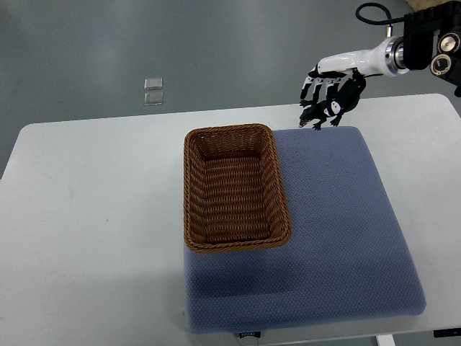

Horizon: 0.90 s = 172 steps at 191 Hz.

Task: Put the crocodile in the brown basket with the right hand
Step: 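Carry the crocodile over the wicker basket and lower it inside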

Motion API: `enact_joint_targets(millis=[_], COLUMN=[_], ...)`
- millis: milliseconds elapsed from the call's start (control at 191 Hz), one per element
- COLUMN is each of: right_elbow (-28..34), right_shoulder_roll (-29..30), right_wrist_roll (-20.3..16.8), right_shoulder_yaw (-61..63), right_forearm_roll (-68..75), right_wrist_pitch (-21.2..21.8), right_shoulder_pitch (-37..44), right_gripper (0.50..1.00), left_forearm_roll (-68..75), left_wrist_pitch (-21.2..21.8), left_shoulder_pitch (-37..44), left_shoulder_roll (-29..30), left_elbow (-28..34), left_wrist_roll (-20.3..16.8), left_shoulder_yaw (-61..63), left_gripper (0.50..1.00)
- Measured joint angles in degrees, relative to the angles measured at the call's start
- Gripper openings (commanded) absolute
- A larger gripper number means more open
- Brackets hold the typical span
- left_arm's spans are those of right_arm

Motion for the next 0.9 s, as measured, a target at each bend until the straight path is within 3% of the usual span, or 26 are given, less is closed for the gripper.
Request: enact_joint_targets(millis=[461, 901], right_elbow=[-13.7, -18.7], right_shoulder_roll=[22.8, 29.0], right_wrist_roll=[0.1, 0.0], right_shoulder_yaw=[-3.8, -4.1], right_forearm_roll=[-0.2, -0.9], right_wrist_pitch=[-4.5, -6.6], right_shoulder_pitch=[-3.1, -8.3], right_gripper=[0.500, 0.500], left_forearm_roll=[0.0, 0.0], left_wrist_pitch=[0.0, -0.1], left_shoulder_pitch=[0.0, 0.0], left_shoulder_roll=[0.0, 0.0], left_elbow=[0.0, 0.0], left_wrist_roll=[0.0, 0.0], left_shoulder_yaw=[-0.1, -0.1], left_gripper=[1.000, 1.000])
